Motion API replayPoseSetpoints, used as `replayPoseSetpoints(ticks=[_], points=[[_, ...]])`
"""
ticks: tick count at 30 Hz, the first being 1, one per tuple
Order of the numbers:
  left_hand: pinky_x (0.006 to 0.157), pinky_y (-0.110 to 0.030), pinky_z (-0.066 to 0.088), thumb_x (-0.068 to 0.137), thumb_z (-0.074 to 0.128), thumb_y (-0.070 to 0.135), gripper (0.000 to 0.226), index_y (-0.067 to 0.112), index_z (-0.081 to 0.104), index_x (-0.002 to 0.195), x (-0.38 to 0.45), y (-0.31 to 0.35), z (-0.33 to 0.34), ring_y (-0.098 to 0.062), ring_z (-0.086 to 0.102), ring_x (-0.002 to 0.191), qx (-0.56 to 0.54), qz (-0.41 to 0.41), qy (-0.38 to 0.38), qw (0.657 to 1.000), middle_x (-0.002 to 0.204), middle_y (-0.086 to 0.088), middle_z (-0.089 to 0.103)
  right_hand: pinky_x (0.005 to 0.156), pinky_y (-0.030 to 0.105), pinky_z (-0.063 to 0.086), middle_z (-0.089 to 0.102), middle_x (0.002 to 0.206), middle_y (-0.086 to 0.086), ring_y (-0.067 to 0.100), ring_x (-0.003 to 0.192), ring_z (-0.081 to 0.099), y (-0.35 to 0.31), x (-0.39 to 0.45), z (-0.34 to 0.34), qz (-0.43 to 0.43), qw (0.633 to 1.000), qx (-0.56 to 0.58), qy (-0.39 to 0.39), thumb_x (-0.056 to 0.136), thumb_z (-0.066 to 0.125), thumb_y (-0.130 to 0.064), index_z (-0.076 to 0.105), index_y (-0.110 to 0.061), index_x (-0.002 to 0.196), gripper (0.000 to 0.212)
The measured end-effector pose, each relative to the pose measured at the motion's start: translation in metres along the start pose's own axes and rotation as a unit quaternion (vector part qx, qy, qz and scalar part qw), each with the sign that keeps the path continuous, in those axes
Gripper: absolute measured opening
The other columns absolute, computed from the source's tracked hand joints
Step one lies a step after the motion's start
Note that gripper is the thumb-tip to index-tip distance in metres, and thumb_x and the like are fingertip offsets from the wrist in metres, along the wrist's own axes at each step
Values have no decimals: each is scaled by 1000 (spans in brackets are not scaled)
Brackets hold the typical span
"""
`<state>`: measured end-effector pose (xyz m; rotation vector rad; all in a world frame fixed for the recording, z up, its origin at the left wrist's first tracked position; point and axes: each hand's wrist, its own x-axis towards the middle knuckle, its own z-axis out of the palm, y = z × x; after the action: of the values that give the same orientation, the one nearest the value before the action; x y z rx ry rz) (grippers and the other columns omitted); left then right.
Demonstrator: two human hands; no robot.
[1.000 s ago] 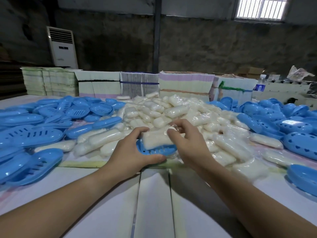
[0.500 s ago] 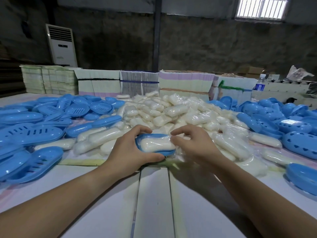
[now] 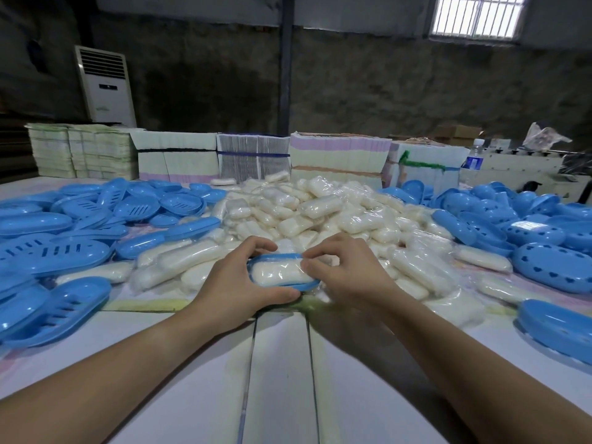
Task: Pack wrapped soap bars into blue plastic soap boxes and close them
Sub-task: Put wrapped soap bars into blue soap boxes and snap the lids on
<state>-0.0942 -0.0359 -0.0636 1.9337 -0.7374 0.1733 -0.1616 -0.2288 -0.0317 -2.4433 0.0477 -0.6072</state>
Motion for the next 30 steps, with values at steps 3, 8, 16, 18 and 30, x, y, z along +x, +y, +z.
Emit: replayPoseSetpoints(ticks=[3, 8, 16, 18, 30], points=[[75, -14, 49, 55, 98, 38, 66, 47, 56, 105, -1, 0, -1, 8, 61, 90, 2, -3, -11, 1000, 107, 20, 62, 92, 30, 44, 64, 108, -7, 10, 102, 57, -1, -1, -23, 5, 998, -7, 57, 84, 66, -37, 74, -32, 98, 17], [75, -22, 54, 45, 99, 51, 69, 52, 59, 102, -3, 3, -5, 4, 64, 89, -7, 18, -47, 999, 100, 26, 67, 80, 32, 49, 65, 99, -13, 10, 92, 59, 13, -7, -89, 55, 989, -131, 29, 85, 64, -38, 67, -35, 108, 24], [77, -24, 55, 32, 85, 69, 90, 54, 58, 117, -4, 0, 2, 3, 67, 88, 21, 81, -110, 990, 103, 28, 69, 88, 33, 45, 58, 119, -6, 17, 104, 54, 70, -67, -191, 246, 896, -340, -144, 72, 75, -55, 57, -35, 122, 57], [77, -11, 49, 32, 83, 76, 94, 57, 55, 119, -4, 1, 2, 8, 65, 93, 45, 104, -132, 985, 108, 32, 67, 94, 36, 45, 56, 120, -6, 18, 107, 53, 80, -78, -196, 283, 874, -346, -192, 65, 79, -56, 52, -36, 125, 69], [69, -12, 51, 29, 78, 89, 110, 48, 58, 130, 1, -13, 1, 7, 67, 93, 90, 78, -167, 979, 109, 27, 69, 82, 36, 54, 56, 117, -5, 16, 96, 56, 93, -87, -209, 309, 853, -344, -243, 64, 82, -35, 46, -38, 129, 75]])
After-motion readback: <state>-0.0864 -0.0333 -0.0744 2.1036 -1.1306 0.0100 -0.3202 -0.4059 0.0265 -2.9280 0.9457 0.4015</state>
